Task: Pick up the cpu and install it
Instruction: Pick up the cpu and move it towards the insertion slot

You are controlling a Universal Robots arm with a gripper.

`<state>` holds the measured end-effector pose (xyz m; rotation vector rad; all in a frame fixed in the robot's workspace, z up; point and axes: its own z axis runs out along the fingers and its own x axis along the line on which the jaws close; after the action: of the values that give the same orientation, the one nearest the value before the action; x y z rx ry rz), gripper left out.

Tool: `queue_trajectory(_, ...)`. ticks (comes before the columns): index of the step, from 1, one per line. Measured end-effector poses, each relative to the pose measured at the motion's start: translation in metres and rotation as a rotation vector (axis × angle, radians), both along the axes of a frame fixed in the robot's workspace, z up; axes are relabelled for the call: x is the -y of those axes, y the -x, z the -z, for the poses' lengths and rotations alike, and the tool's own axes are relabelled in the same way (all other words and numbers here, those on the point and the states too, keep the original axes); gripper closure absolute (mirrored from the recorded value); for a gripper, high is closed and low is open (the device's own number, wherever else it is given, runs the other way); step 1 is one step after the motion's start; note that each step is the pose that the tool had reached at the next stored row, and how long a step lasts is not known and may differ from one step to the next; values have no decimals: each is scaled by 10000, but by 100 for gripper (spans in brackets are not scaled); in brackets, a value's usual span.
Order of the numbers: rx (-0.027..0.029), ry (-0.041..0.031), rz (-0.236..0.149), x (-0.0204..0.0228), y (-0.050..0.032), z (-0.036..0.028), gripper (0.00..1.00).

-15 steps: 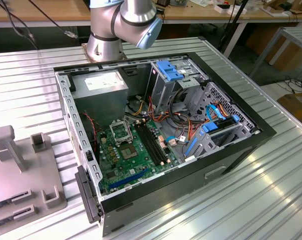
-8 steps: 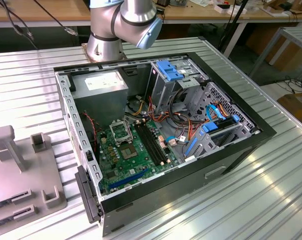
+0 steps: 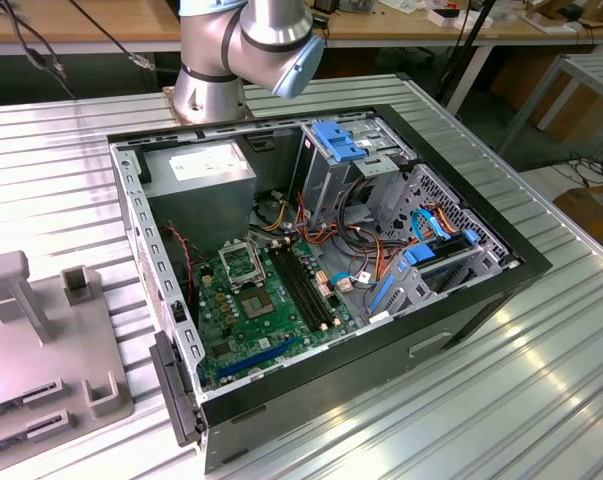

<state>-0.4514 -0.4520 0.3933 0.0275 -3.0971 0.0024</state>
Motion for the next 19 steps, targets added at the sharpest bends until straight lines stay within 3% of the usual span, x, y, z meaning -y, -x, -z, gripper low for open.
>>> queue_trajectory(10, -2, 0, 0, 0, -2, 0, 53)
queue_trajectory(19, -3, 0, 0, 0, -106, 0, 53)
